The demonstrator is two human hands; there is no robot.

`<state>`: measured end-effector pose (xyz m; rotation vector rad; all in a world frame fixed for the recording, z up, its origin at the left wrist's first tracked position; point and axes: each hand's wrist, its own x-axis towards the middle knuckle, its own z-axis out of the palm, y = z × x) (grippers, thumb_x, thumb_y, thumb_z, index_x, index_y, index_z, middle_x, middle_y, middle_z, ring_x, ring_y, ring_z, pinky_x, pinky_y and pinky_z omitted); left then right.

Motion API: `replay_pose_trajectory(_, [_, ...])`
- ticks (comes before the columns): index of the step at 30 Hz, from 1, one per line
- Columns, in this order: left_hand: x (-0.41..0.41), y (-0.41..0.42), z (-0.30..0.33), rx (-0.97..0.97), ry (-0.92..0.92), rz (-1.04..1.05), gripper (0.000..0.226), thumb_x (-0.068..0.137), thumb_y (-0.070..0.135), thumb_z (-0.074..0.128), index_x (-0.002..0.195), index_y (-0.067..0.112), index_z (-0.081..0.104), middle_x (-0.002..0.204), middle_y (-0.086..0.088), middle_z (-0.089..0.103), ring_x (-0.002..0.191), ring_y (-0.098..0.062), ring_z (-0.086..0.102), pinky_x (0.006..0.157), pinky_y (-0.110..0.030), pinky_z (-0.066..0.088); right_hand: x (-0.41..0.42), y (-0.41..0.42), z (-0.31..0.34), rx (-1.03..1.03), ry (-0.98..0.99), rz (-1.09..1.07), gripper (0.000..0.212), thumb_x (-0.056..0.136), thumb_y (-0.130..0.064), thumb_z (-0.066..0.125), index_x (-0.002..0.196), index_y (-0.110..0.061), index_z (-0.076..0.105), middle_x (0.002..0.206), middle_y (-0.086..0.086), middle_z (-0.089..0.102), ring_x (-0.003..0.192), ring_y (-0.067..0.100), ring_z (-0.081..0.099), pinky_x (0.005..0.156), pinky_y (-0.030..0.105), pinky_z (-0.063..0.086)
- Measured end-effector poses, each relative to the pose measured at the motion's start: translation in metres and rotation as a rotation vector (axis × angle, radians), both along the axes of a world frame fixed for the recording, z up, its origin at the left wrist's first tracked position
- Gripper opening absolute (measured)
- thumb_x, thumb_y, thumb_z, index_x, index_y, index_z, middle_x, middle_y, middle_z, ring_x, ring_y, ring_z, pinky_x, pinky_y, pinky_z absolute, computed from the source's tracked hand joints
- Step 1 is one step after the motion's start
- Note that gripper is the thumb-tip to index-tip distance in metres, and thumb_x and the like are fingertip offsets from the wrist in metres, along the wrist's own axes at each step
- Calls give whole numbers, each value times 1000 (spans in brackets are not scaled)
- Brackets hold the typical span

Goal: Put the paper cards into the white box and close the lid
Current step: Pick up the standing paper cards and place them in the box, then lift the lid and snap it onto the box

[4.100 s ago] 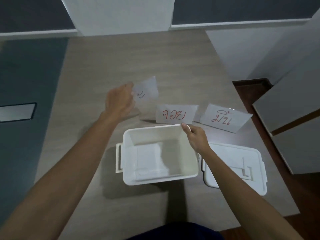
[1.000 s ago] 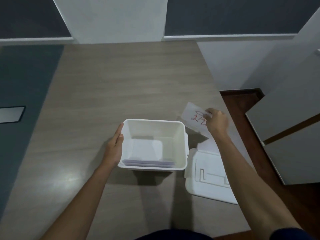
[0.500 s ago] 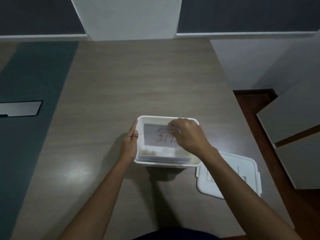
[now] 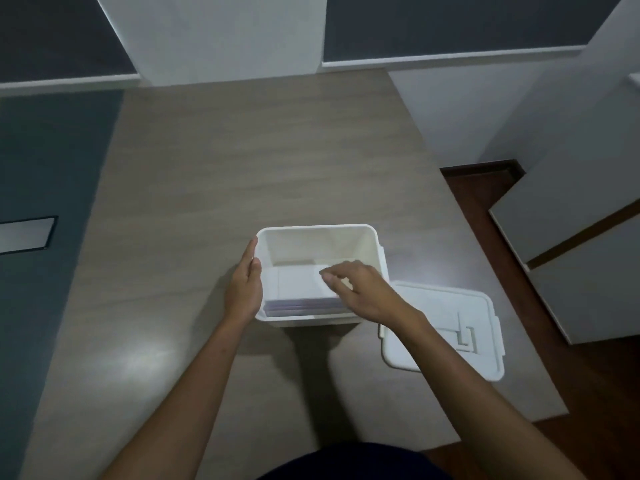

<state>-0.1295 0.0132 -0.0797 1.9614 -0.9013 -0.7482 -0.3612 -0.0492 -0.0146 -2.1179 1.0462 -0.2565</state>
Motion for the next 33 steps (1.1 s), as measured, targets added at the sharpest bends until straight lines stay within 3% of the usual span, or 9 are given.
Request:
replay_pose_trajectory(5, [-12,-13,25,112,-338,26,45,95,37,41,140,35,44,147,-11,41,137,-29,36,112,-44,30,-82,-24,-24,-302,-36,-529,31,95,-35,57,119,-18,67,123,3,66,117,22,52,97,32,41])
replay_pose_trajectory(8, [-49,-28,48,-12,-444,-48,45,94,37,46,138,27,49,148,-12,41,138,-30,32,112,-42,30,-149,-27,-55,-188,258,-714,49,93,-41,59,136,-19,56,142,12,53,130,34,43,103,46,40])
replay_pose_trajectory(11, [-105,-47,69,-111,-446,-177,48,94,34,48,139,17,48,148,-12,41,140,-28,31,113,-40,29,-207,-10,-84,29,632,-692,67,91,-57,52,150,-30,36,158,12,29,144,38,23,111,53,32])
replay_pose_trajectory(13, [-139,-56,77,-159,-460,-277,51,93,33,48,139,10,48,147,-13,42,139,-29,33,113,-39,29,-227,3,-100,93,713,-651,71,89,-62,52,150,-33,31,156,12,28,142,39,25,110,55,33])
replay_pose_trajectory(17, [-227,-62,72,-221,-552,-646,59,88,33,48,139,3,45,150,-16,39,140,-31,31,116,-41,27,-257,27,-110,91,681,-734,73,82,-64,60,143,-35,34,145,14,39,124,38,43,98,48,43])
replay_pose_trajectory(21, [-293,-52,31,94,-500,-855,68,91,43,41,148,8,28,160,-11,21,148,-27,14,119,-42,20,-276,44,-116,-27,724,-746,79,78,-75,55,140,-29,39,132,19,51,114,35,51,88,41,48])
replay_pose_trajectory(26, [-314,-35,-20,625,-499,-644,89,89,51,45,149,-5,10,160,-23,1,148,-36,1,120,-44,7,-292,64,-126,-43,753,-817,85,77,-81,43,149,-35,35,139,17,46,115,30,51,92,35,46])
replay_pose_trajectory(30, [-322,-26,-37,564,-461,-577,87,88,50,49,145,-9,21,159,-23,9,147,-35,6,120,-42,9,-296,73,-130,16,651,-919,78,81,-73,52,145,-30,39,138,18,45,114,33,48,92,38,46])
replay_pose_trajectory(33, [-328,-33,-29,482,-343,-453,75,83,47,57,134,-6,39,145,-21,39,135,-35,36,112,-44,31,-294,78,-130,97,408,-1131,79,80,-66,62,144,-24,41,137,16,45,119,35,44,94,44,44])
